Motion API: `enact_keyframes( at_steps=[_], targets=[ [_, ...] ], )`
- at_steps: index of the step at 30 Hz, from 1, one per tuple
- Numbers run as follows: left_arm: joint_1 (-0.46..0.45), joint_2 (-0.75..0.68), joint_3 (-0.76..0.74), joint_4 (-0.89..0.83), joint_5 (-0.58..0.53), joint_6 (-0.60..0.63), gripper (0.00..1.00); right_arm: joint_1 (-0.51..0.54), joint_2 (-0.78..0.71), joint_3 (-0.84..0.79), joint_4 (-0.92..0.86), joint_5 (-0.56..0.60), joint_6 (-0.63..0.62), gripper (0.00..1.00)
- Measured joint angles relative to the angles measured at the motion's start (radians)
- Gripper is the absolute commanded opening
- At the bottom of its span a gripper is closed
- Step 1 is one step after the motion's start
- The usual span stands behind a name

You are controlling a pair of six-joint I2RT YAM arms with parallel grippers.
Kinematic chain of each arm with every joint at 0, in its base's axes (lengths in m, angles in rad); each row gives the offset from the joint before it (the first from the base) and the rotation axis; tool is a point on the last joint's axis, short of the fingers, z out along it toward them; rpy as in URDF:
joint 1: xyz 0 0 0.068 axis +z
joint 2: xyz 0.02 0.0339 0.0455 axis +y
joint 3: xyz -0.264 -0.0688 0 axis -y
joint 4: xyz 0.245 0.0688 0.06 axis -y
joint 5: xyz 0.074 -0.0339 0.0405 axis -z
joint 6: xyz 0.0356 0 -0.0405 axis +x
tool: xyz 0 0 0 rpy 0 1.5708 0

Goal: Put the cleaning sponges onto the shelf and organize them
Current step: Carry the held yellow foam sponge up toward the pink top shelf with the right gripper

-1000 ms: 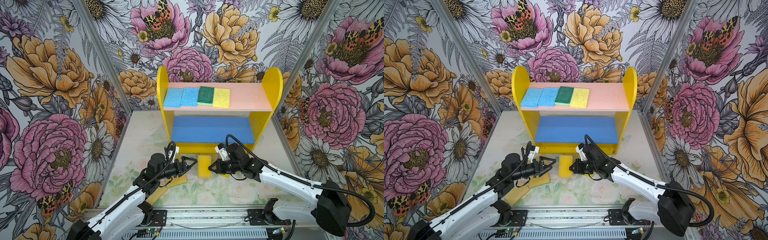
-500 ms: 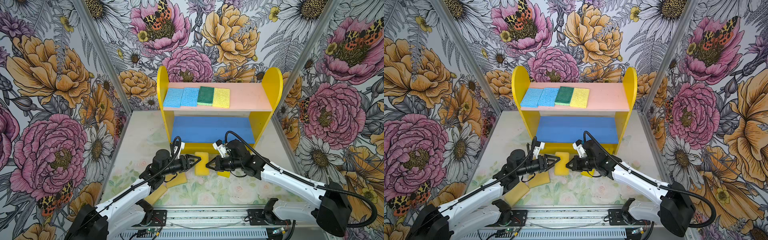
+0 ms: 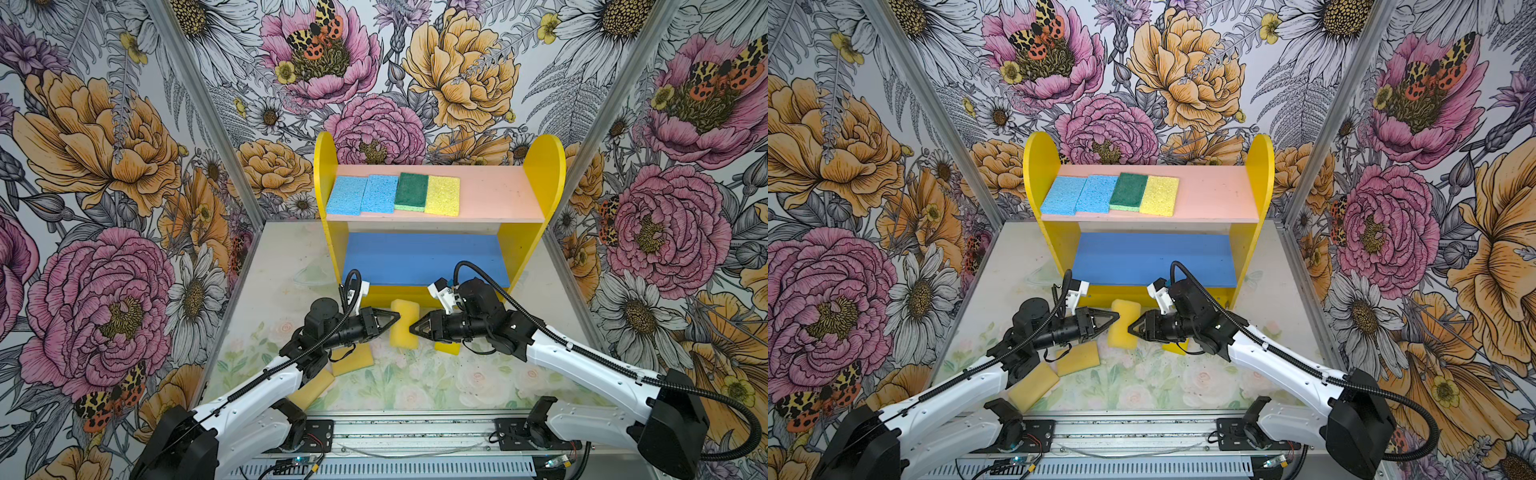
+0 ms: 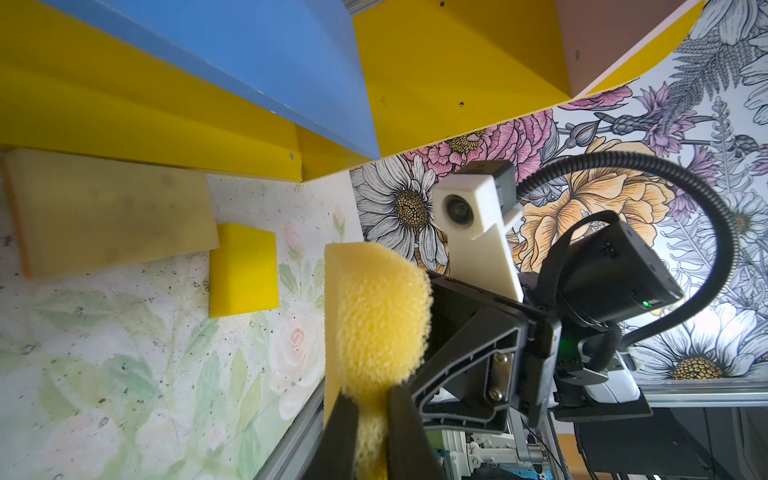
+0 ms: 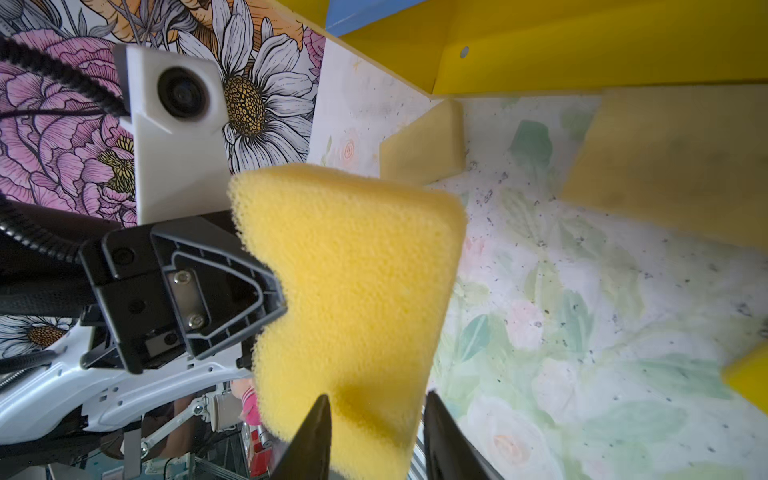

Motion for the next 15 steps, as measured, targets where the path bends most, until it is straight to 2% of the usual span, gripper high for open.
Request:
enact_keyframes(
  at_steps=[9, 15],
  targets=[
    [0.026, -0.021, -0.011, 0.068, -0.01, -0.04, 0.14, 0.018, -0.029, 0.0, 0.002, 0.004, 0.029, 0.5],
    [0.04, -0.045, -0.021, 0.089, -0.018, -0.056, 0.14, 0.045, -0.029, 0.002, 0.002, 0.011, 0.042, 0.47]
  ],
)
